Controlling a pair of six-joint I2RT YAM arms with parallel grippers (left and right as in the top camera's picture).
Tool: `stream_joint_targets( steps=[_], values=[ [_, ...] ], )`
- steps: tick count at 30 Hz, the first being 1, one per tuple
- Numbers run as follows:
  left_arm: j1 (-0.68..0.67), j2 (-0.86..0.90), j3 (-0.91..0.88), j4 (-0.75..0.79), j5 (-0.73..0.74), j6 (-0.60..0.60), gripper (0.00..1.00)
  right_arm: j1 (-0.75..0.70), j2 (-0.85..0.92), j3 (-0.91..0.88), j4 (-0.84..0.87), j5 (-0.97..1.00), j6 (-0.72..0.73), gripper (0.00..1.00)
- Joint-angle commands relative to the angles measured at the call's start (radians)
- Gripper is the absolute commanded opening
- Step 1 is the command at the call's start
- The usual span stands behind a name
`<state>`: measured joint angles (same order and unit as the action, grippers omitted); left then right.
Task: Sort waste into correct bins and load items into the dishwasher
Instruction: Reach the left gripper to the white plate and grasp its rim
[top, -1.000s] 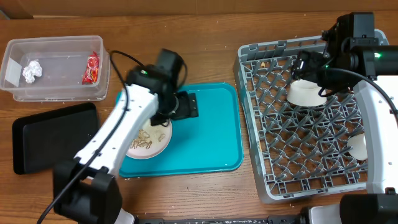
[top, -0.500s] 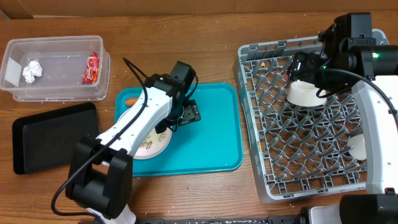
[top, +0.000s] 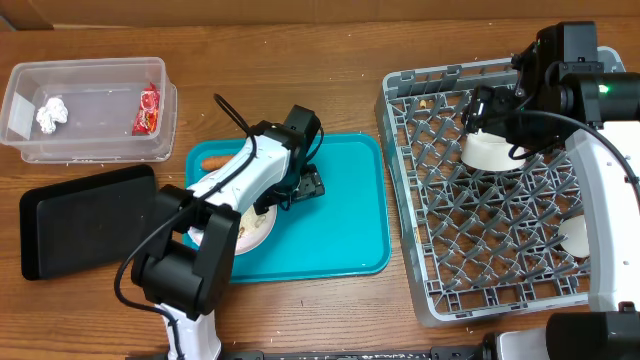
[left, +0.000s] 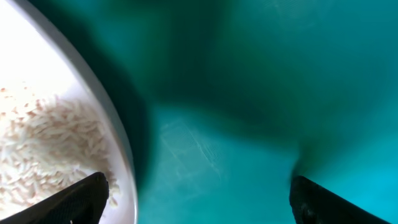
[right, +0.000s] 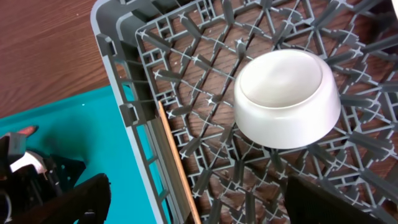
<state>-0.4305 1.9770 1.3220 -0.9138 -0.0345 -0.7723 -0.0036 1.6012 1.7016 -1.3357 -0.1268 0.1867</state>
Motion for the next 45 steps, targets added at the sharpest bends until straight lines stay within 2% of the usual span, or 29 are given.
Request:
stream_joint_targets(
  steps=[1, 12, 23, 27, 35, 45],
  values=[
    [-0.003, 0.022, -0.006, 0.004, -0.005, -0.009, 0.94, 0.008, 0.002, 0.006, -0.005, -0.006, 0.000, 0.91],
    [-0.002, 0.022, -0.005, 0.037, 0.045, 0.087, 0.92, 0.008, 0.002, 0.006, -0.005, -0.006, 0.000, 0.91],
    [0.011, 0.021, 0.010, 0.008, 0.028, 0.089, 0.89, 0.008, 0.002, 0.006, 0.001, -0.005, 0.000, 0.91],
    [0.012, 0.021, 0.031, -0.040, 0.026, 0.089, 0.85, 0.008, 0.005, 0.006, 0.003, -0.005, 0.000, 0.91],
    [0.013, 0.020, 0.135, -0.109, 0.009, 0.100, 0.88, 0.008, 0.017, 0.006, 0.003, -0.005, 0.000, 0.91],
    [0.013, 0.021, 0.113, -0.106, 0.009, 0.095, 0.91, 0.008, 0.017, 0.006, 0.003, -0.005, -0.001, 0.91]
  ],
)
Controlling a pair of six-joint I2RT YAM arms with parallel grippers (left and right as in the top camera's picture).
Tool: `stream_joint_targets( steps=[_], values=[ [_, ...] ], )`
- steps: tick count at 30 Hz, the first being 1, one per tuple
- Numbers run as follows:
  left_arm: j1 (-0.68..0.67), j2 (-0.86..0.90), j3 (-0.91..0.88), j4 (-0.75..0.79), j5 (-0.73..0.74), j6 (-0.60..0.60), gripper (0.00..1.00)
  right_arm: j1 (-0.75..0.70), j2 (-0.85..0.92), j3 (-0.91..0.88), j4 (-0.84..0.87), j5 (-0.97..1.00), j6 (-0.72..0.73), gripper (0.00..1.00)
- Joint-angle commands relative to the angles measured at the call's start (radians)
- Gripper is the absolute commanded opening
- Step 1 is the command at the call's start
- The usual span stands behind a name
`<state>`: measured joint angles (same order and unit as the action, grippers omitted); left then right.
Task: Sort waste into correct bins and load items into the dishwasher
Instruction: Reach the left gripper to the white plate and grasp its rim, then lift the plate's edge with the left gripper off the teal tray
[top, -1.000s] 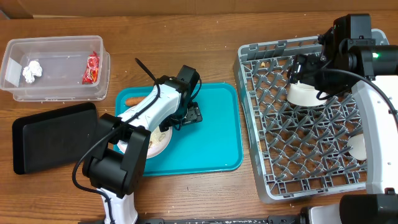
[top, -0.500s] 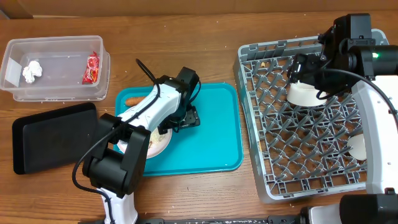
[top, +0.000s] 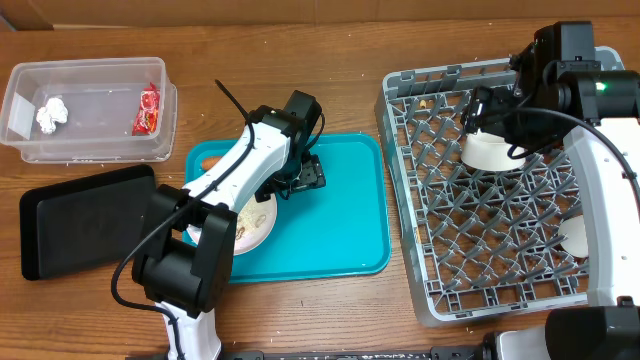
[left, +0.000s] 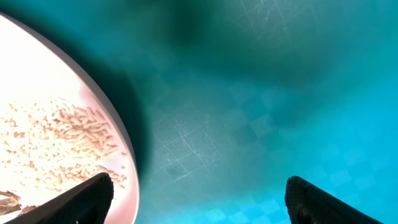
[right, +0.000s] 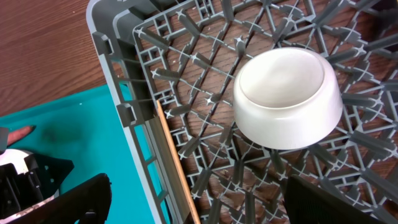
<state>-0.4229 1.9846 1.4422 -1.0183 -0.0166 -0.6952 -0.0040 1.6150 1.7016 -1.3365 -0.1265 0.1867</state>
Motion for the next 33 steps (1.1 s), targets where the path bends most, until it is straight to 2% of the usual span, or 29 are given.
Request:
stream_joint_targets(
  steps=[1, 23, 33],
  values=[
    [0.005, 0.014, -0.012, 0.000, -0.009, 0.018, 0.91, 0.008, 0.003, 0.006, 0.003, -0.005, -0.001, 0.91],
    [0.003, 0.018, -0.100, 0.084, 0.053, 0.019, 0.92, 0.008, 0.003, 0.006, 0.004, 0.005, -0.001, 0.91],
    [0.003, 0.018, -0.101, 0.065, -0.022, 0.020, 0.87, 0.008, 0.003, 0.006, 0.003, 0.005, 0.000, 0.91]
  ],
)
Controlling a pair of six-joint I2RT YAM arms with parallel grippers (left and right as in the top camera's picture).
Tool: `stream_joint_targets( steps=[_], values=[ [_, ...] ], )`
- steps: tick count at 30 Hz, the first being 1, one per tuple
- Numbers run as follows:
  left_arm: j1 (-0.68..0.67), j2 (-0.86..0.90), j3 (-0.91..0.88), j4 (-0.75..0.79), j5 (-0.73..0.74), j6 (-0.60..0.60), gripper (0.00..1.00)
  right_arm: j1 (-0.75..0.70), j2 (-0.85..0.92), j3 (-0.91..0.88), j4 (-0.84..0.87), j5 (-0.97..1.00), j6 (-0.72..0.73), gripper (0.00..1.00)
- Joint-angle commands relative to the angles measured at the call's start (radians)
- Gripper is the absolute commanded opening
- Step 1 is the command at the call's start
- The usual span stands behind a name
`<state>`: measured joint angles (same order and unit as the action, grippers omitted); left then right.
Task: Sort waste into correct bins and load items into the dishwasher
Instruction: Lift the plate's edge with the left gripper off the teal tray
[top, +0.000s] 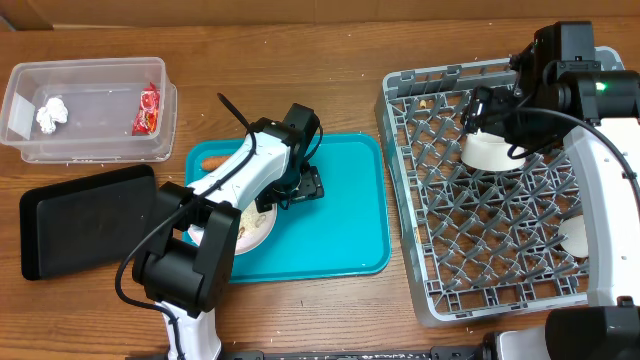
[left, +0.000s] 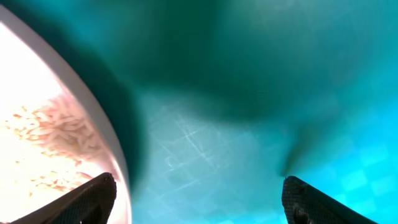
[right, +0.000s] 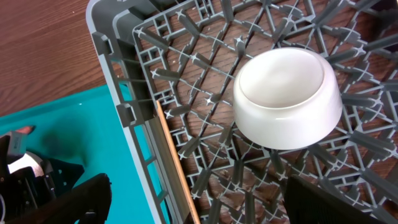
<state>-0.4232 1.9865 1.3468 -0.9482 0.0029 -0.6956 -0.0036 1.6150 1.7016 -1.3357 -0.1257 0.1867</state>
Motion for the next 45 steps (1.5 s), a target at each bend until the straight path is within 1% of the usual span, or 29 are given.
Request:
stream_joint_targets(
  steps=[1, 8, 13, 22, 25, 27, 34, 40, 42, 44, 45],
  values=[
    [0.003, 0.016, -0.006, -0.008, -0.044, 0.020, 0.86, 0.008, 0.003, 0.006, 0.002, 0.004, -0.001, 0.91],
    [0.003, 0.016, -0.010, -0.008, -0.046, 0.020, 0.87, 0.008, 0.003, 0.006, 0.003, 0.004, -0.001, 0.91],
    [0.003, 0.016, -0.010, 0.016, 0.023, 0.049, 0.87, 0.008, 0.003, 0.006, 0.003, 0.004, -0.001, 0.91],
    [0.002, 0.016, -0.010, 0.034, 0.024, 0.064, 0.88, 0.008, 0.003, 0.006, -0.002, 0.004, 0.000, 0.91],
    [-0.002, 0.021, -0.010, 0.040, 0.023, 0.065, 0.90, 0.008, 0.003, 0.006, -0.002, 0.004, -0.001, 0.91],
    [-0.003, 0.027, -0.010, 0.040, 0.023, 0.065, 0.90, 0.008, 0.003, 0.006, -0.002, 0.004, 0.000, 0.91],
    [-0.003, 0.074, -0.011, 0.008, 0.016, 0.065, 0.89, 0.008, 0.003, 0.006, -0.002, 0.005, -0.001, 0.91],
    [-0.003, 0.101, -0.011, -0.027, -0.005, 0.064, 0.83, 0.008, 0.003, 0.006, -0.002, 0.004, -0.001, 0.91],
    [-0.003, 0.101, -0.011, -0.031, -0.014, 0.064, 0.80, 0.008, 0.003, 0.006, -0.002, 0.005, -0.001, 0.91],
    [-0.003, 0.101, -0.011, -0.034, -0.014, 0.064, 0.72, 0.008, 0.003, 0.006, -0.002, 0.005, -0.001, 0.91],
    [-0.003, 0.101, -0.011, -0.036, -0.014, 0.065, 0.66, 0.008, 0.003, 0.006, -0.002, 0.004, -0.001, 0.91]
  ],
)
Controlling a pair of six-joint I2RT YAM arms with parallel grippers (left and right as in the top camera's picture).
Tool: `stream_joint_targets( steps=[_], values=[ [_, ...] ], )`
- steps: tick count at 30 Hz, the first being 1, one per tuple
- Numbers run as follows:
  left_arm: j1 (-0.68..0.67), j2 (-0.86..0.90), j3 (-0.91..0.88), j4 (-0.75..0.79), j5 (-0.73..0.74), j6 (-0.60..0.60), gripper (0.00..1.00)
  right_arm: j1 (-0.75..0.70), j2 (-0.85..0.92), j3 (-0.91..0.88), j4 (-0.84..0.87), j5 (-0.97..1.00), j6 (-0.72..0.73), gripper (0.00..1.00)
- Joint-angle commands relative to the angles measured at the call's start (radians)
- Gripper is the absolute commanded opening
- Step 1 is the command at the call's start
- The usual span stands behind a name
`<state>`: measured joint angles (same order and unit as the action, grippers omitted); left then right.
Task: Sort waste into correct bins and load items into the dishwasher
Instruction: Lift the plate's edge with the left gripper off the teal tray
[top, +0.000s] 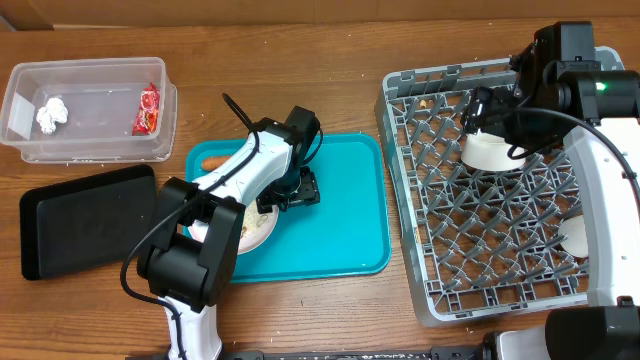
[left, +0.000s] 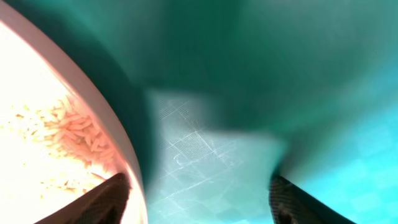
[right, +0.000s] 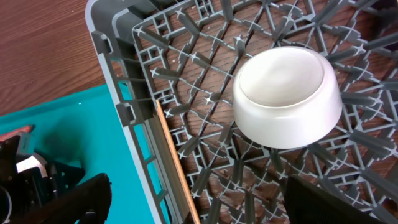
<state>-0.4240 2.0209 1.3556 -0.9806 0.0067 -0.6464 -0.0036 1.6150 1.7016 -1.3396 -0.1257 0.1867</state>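
A white plate with rice (top: 250, 230) lies at the left of the teal tray (top: 340, 225). My left gripper (top: 290, 190) is low on the tray at the plate's right edge and is open. In the left wrist view the plate's rim (left: 93, 118) runs under the left finger (left: 109, 202), with bare tray between the fingers; the gripper (left: 199, 199) holds nothing. An upturned white bowl (right: 286, 99) sits in the grey dish rack (top: 393, 190). My right gripper (top: 490, 105) hangs open above that bowl (top: 487, 150).
A clear bin (top: 90, 140) at the back left holds crumpled paper (top: 50, 113) and a red wrapper (top: 148, 108). A black tray (top: 85, 215) lies in front of it. An orange food piece (top: 213, 161) lies on the teal tray's far left corner. Another white dish (top: 573, 235) stands in the rack's right side.
My left gripper has shifted slightly toward the plate, so its left finger now lies over the rim, and the fingers stand a little closer together. The right arm has not moved.
My left gripper was open and low on the tray beside the plate. Then it stood higher and farther back on the tray. Then it was low beside the plate again, and now its left finger is over the rim. The right gripper has stayed open above the bowl.
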Motion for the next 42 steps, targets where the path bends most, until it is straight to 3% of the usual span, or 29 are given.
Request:
stream_joint_targets(
  steps=[1, 8, 13, 20, 25, 32, 42],
  values=[
    [-0.002, 0.067, -0.020, -0.003, -0.018, 0.016, 0.61, 0.008, 0.003, 0.006, 0.002, 0.004, -0.001, 0.91],
    [-0.002, 0.067, -0.020, -0.004, -0.035, 0.016, 0.28, 0.008, 0.003, 0.006, 0.002, 0.004, -0.001, 0.91],
    [-0.002, 0.067, -0.020, -0.014, -0.080, 0.023, 0.24, 0.008, 0.003, 0.006, 0.002, 0.004, -0.001, 0.91],
    [-0.001, 0.066, -0.016, -0.038, -0.126, 0.027, 0.11, 0.008, 0.003, 0.006, 0.001, 0.004, 0.000, 0.91],
    [-0.001, 0.066, -0.016, -0.037, -0.140, 0.034, 0.04, 0.008, 0.003, 0.006, -0.002, 0.004, 0.000, 0.91],
    [-0.001, 0.066, -0.013, -0.055, -0.169, 0.034, 0.04, 0.008, 0.003, 0.006, -0.003, 0.004, 0.000, 0.91],
    [-0.002, 0.066, 0.147, -0.262, -0.255, 0.034, 0.04, 0.008, 0.003, 0.006, -0.002, 0.004, 0.000, 0.91]
  ],
)
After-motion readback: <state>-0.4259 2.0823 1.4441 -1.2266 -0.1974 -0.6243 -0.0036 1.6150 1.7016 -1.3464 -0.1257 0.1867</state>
